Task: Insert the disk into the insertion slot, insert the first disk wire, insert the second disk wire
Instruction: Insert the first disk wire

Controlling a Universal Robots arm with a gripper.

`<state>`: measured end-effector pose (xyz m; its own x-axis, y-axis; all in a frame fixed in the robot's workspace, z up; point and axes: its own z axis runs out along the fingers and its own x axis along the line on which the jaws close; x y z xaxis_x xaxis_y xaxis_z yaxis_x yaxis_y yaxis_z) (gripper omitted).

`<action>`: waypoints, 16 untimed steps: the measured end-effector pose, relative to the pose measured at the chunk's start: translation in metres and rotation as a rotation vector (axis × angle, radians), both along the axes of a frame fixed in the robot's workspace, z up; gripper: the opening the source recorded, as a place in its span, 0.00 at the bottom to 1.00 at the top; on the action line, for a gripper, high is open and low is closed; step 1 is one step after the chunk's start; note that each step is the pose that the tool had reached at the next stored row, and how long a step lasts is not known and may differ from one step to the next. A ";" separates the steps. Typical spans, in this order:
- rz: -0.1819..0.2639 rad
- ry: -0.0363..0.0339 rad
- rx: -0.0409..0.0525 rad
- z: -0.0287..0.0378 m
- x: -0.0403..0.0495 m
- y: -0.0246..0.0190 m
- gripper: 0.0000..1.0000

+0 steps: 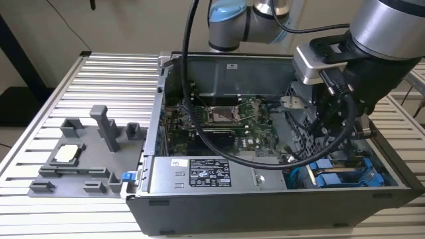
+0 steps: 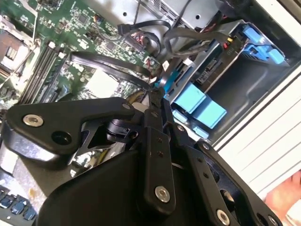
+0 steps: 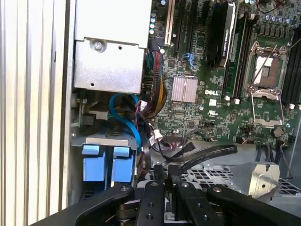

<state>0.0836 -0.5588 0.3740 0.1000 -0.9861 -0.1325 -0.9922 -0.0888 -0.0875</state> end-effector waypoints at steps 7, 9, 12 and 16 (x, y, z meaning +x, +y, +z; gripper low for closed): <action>-0.001 0.0000 -0.0001 -0.0043 0.0104 -0.0075 0.16; -0.001 0.0000 0.0000 -0.0055 0.0146 -0.0087 0.16; -0.005 0.0001 -0.0003 -0.0059 0.0166 -0.0114 0.16; -0.007 0.0091 -0.0051 -0.0061 0.0210 -0.0140 0.16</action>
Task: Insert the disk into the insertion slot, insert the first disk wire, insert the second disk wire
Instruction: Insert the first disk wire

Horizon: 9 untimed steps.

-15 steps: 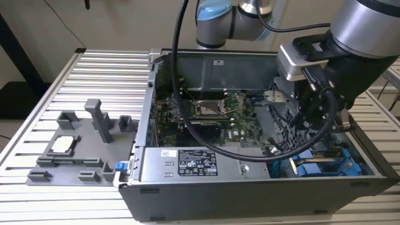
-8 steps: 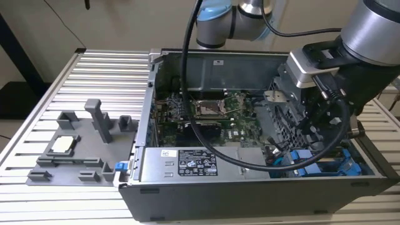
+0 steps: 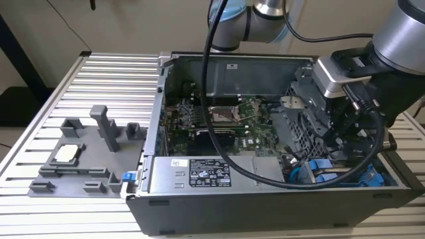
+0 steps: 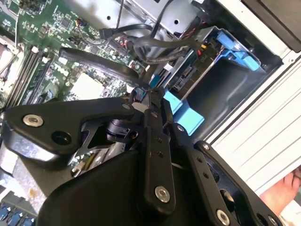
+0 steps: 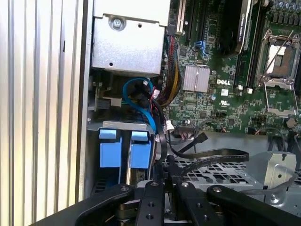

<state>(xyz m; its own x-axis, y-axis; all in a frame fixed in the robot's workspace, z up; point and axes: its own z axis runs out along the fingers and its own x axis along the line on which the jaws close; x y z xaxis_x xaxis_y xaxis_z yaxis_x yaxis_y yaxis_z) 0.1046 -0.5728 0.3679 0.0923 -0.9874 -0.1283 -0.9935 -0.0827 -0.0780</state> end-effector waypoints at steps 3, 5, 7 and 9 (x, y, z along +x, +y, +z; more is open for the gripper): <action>-0.001 0.0139 -0.0066 -0.0005 0.0043 -0.0006 0.16; -0.002 0.0240 -0.0132 -0.0006 0.0073 -0.0007 0.16; -0.003 0.0339 -0.0212 -0.0009 0.0106 -0.0008 0.16; -0.004 0.0436 -0.0288 -0.0011 0.0139 -0.0009 0.16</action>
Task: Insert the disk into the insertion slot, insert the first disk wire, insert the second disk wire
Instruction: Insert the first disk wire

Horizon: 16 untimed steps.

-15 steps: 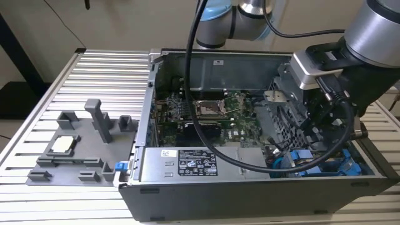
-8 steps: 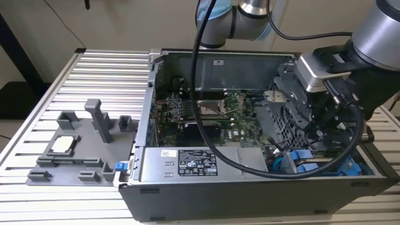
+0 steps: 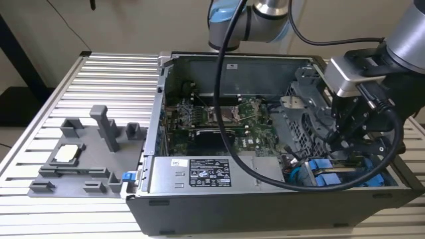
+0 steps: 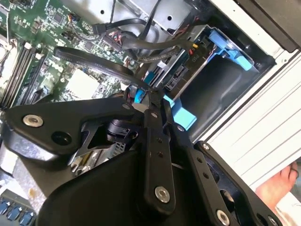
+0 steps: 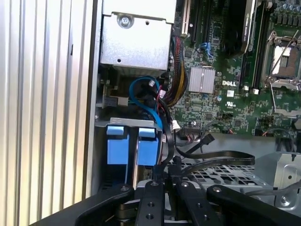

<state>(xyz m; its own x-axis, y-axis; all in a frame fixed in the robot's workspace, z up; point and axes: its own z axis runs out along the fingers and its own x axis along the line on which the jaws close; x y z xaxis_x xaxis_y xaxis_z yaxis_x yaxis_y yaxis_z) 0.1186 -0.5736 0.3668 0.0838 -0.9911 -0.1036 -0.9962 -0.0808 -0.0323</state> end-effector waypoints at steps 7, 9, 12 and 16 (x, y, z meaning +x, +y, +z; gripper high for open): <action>-0.004 0.0130 -0.0144 -0.0019 0.0091 -0.0012 0.16; -0.007 0.0129 -0.0144 -0.0033 0.0101 -0.0024 0.16; -0.011 0.0130 -0.0144 -0.0063 0.0127 -0.0043 0.16; -0.013 0.0129 -0.0142 -0.0087 0.0173 -0.0064 0.16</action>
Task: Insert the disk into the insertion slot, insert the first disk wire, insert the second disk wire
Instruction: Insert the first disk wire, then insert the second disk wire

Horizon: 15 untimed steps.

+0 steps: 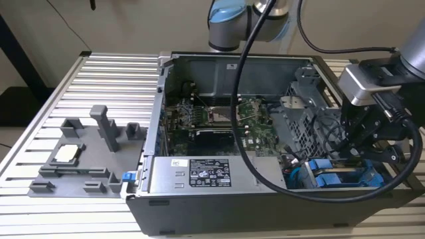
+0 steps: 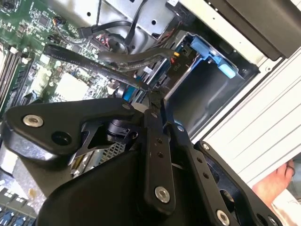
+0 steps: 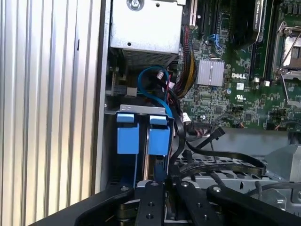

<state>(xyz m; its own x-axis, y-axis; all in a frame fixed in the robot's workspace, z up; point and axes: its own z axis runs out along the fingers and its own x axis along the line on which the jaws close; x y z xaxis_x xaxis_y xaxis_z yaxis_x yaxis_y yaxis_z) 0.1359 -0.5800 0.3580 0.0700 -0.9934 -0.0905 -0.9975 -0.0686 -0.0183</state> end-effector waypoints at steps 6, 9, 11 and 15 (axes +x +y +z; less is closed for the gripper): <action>-0.001 -0.0007 -0.0003 -0.0007 0.0007 -0.0003 0.16; -0.008 -0.0076 -0.0002 -0.0040 0.0008 -0.0003 0.16; -0.013 -0.0101 -0.0002 -0.0059 0.0007 -0.0003 0.16; -0.027 -0.0106 -0.0002 -0.0093 0.0007 -0.0003 0.16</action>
<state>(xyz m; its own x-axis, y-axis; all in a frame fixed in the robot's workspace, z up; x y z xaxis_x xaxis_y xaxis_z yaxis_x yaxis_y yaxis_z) 0.1367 -0.5803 0.3488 0.0444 -0.9950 -0.0896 -0.9987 -0.0420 -0.0289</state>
